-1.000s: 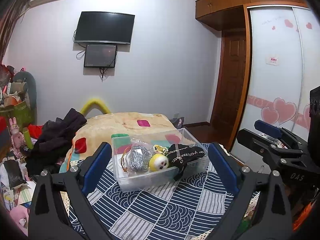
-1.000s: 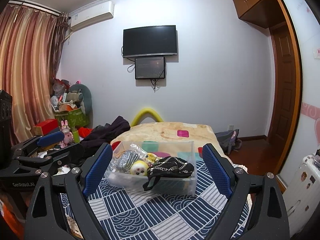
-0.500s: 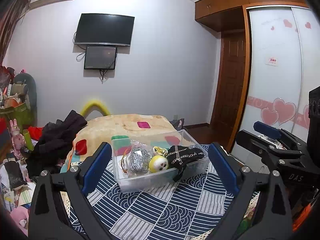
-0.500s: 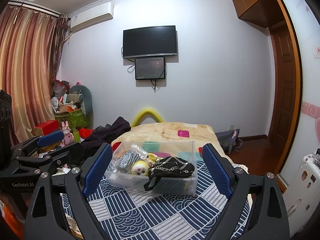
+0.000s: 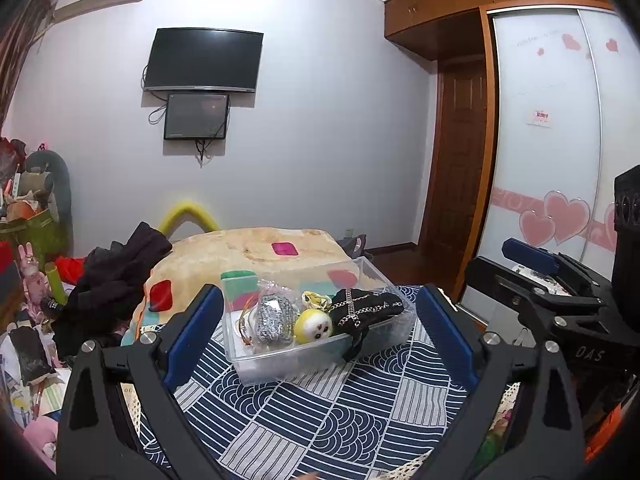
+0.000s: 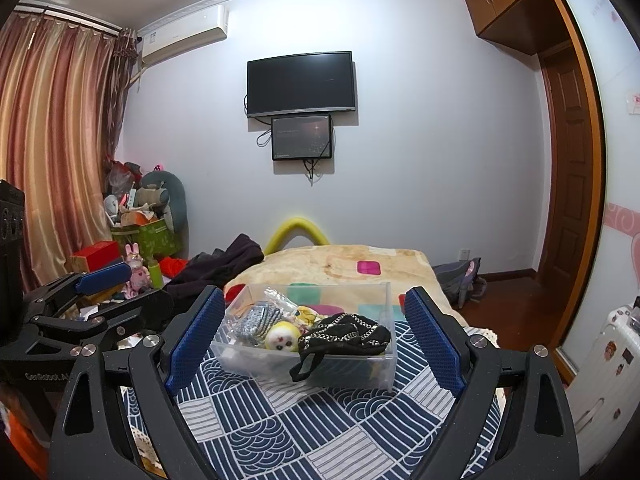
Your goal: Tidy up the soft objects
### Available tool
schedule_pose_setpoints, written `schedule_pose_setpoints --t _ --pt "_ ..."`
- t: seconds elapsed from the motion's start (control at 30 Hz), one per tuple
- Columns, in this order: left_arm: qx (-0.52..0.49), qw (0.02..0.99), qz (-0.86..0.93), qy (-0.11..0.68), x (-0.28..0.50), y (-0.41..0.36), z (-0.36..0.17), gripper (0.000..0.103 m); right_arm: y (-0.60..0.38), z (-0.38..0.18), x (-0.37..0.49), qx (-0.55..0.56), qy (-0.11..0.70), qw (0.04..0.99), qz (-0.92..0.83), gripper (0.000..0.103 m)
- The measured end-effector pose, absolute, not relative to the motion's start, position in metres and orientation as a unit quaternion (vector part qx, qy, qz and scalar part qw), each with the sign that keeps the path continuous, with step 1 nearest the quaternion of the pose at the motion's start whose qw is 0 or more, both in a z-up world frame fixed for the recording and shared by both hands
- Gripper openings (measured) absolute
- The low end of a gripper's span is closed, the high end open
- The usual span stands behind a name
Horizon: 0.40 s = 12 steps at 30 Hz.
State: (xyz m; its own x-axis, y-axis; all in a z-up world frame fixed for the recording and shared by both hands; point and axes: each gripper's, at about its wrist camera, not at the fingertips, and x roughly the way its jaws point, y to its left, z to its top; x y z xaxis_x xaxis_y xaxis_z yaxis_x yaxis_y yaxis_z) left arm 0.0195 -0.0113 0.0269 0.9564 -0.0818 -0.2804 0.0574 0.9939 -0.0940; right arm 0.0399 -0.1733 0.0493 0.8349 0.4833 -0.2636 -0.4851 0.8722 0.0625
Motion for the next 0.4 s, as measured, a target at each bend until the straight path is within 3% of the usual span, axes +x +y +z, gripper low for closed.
schedule_pose_setpoints --t 0.4 --pt "-0.049 0.988 -0.029 0.142 0.0193 -0.0106 0.0276 0.098 -0.1713 0.0510 0.0367 0.002 0.141 0.957 0.252 0.090"
